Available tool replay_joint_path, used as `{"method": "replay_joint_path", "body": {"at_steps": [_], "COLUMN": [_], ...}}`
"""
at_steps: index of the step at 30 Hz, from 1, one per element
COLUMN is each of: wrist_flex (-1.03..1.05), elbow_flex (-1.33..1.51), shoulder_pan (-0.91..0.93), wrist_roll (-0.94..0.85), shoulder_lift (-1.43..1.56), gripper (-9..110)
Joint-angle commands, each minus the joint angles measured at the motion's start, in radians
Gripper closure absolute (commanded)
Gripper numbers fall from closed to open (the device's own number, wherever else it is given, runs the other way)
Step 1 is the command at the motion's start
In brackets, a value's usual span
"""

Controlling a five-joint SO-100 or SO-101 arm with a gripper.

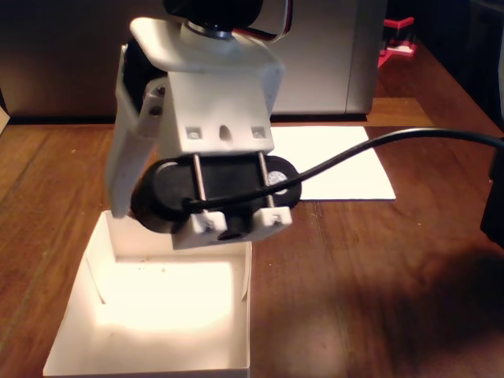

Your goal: Grasp a mini cookies block and put it in the white box.

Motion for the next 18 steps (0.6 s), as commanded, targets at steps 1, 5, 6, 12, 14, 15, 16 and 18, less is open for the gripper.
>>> {"method": "replay_joint_path", "body": {"at_steps": [1,5,6,12,14,15,16,18], "wrist_flex": [-0.026,-0.035,-0.035,-0.040,-0.040,-0.040,-0.040,-0.040], "elbow_flex": [-0.120,-0.120,-0.120,-0.120,-0.120,-0.120,-0.120,-0.120], "shoulder_pan": [-0.002,0.011,0.014,0.017,0.020,0.020,0.020,0.021], "wrist_roll": [0.015,0.029,0.032,0.040,0.043,0.043,0.038,0.037], "shoulder_lift": [0.075,0.067,0.066,0.066,0.066,0.066,0.064,0.063], "gripper": [88,88,88,88,87,85,81,73]}}
